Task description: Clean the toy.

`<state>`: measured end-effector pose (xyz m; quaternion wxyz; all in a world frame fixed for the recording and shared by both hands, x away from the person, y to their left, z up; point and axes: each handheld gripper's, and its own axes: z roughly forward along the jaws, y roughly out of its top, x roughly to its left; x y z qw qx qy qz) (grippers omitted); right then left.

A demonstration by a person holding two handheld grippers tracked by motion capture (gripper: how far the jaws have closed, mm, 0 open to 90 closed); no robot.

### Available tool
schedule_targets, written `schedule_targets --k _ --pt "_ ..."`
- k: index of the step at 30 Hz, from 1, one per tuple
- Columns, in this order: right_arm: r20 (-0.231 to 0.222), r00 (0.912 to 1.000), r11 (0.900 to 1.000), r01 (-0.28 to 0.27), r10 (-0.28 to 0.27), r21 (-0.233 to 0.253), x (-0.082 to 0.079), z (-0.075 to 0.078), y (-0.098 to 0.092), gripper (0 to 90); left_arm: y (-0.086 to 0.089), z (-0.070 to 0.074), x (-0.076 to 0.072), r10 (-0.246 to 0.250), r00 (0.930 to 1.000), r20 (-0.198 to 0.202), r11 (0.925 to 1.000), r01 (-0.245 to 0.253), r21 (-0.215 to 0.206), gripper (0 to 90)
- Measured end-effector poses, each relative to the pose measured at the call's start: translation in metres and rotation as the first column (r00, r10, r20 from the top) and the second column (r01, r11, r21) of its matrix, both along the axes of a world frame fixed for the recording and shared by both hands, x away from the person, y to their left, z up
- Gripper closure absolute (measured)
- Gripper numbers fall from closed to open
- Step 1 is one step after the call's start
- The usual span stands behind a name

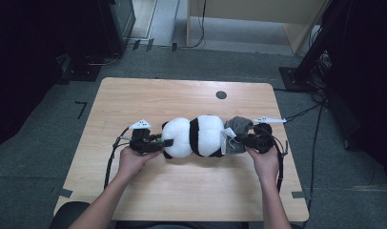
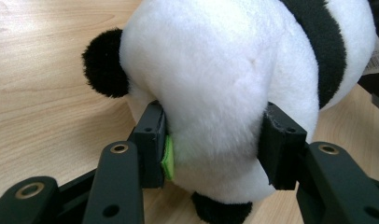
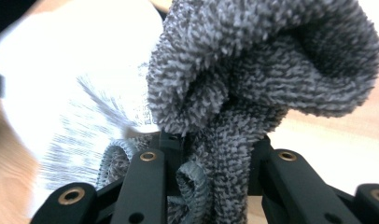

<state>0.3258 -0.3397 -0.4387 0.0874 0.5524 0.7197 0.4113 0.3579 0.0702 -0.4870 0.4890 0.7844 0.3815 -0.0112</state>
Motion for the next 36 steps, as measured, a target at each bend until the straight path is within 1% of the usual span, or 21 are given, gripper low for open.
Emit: schedule_targets --k 3,6,8,10,12,13,15,17,19,20,22,23,25,26,27,29,31,32,33,34,36 --pt "0.059 0.9981 1.000 -0.018 0.018 0.002 -0.005 0.021 0.006 69.7 0.000 0.000 -0.001 0.001 1.0000 -0.001 1.0000 -0.001 -0.002 50.1" --pt "0.113 0.9923 0.999 -0.051 0.051 -0.005 -0.009 0.041 0.018 69.8 0.000 -0.001 -0.001 0.004 1.0000 -0.002 1.0000 -0.004 -0.006 50.1" --pt "0.143 0.9866 0.997 -0.078 0.078 -0.006 -0.013 0.052 0.028 69.7 0.000 -0.001 -0.001 0.006 1.0000 -0.003 1.0000 -0.006 -0.007 50.2" --pt "0.172 0.9783 0.993 -0.115 0.115 -0.009 -0.016 0.060 0.040 69.7 0.000 -0.001 -0.001 0.009 0.9999 -0.005 0.9999 -0.009 -0.010 50.3" --pt "0.187 0.9701 0.988 -0.155 0.155 -0.013 -0.019 0.064 0.054 69.6 -0.001 0.000 -0.002 0.011 0.9999 -0.004 0.9999 -0.011 -0.007 50.4" --pt "0.196 0.9643 0.984 -0.178 0.178 -0.015 -0.020 0.065 0.062 69.7 -0.001 0.000 -0.002 0.010 0.9999 -0.003 0.9999 -0.010 -0.003 50.5" --pt "0.194 0.9551 0.974 -0.225 0.224 -0.015 -0.022 0.066 0.078 69.6 -0.001 0.001 -0.002 0.011 0.9999 -0.006 0.9999 -0.011 -0.004 50.6" --pt "0.195 0.9430 0.962 -0.270 0.270 -0.023 -0.024 0.066 0.095 69.6 -0.001 0.001 -0.002 0.011 0.9999 -0.006 0.9999 -0.011 -0.003 50.6" --pt "0.199 0.9299 0.950 -0.310 0.309 -0.025 -0.028 0.065 0.112 69.6 -0.001 0.001 -0.002 0.012 0.9999 -0.008 0.9999 -0.012 -0.005 50.6" --pt "0.205 0.9204 0.942 -0.335 0.333 -0.027 -0.029 0.065 0.120 69.7 -0.001 0.001 -0.002 0.013 0.9999 -0.009 0.9999 -0.013 -0.006 50.6" --pt "0.197 0.9097 0.930 -0.367 0.365 -0.028 -0.031 0.060 0.135 69.5 -0.001 0.001 -0.002 0.014 0.9998 -0.011 0.9999 -0.014 -0.007 50.6" --pt "0.197 0.9023 0.921 -0.388 0.383 -0.014 -0.031 0.055 0.142 69.0 -0.001 0.001 -0.002 0.014 0.9998 -0.013 0.9999 -0.014 -0.007 50.6" --pt "0.194 0.8911 0.907 -0.421 0.410 0.016 -0.032 0.043 0.155 69.0 -0.001 0.002 -0.002 0.012 0.9998 -0.014 0.9999 -0.012 -0.003 50.6" --pt "0.184 0.8900 0.904 -0.427 0.417 0.014 -0.032 0.036 0.162 69.1 -0.001 0.002 -0.002 0.012 0.9998 -0.016 0.9999 -0.012 -0.004 50.6" --pt "0.175 0.8903 0.904 -0.427 0.420 -0.002 -0.030 0.028 0.167 69.2 -0.001 0.002 -0.002 0.013 0.9997 -0.019 0.9999 -0.013 -0.005 50.6" --pt "0.140 0.8981 0.907 -0.420 0.417 -0.007 -0.024 0.009 0.173 69.5 -0.001 0.002 -0.002 0.013 0.9996 -0.025 0.9999 -0.013 -0.006 50.9" --pt "0.115 0.9077 0.915 -0.401 0.404 -0.045 -0.019 -0.008 0.174 70.2 -0.001 0.002 -0.002 0.012 0.9997 -0.023 0.9999 -0.011 0.010 51.9" --pt "0.123 0.9058 0.914 -0.405 0.405 -0.030 -0.017 -0.013 0.172 70.5 -0.001 0.002 -0.002 0.012 0.9996 -0.024 0.9999 -0.012 0.010 52.4" --pt "0.128 0.9063 0.914 -0.404 0.403 -0.014 -0.016 -0.016 0.170 70.7 -0.002 0.003 -0.002 0.011 0.9996 -0.026 0.9999 -0.011 0.011 52.7" --pt "0.130 0.9068 0.916 -0.401 0.401 -0.025 -0.015 -0.015 0.167 70.7 -0.002 0.004 -0.002 0.007 0.9996 -0.027 0.9998 -0.007 0.017 53.1" --pt "0.139 0.9087 0.919 -0.386 0.394 -0.077 -0.017 -0.012 0.164 70.5 -0.003 0.005 -0.002 0.004 0.9997 -0.024 0.9996 -0.003 0.030 54.0"
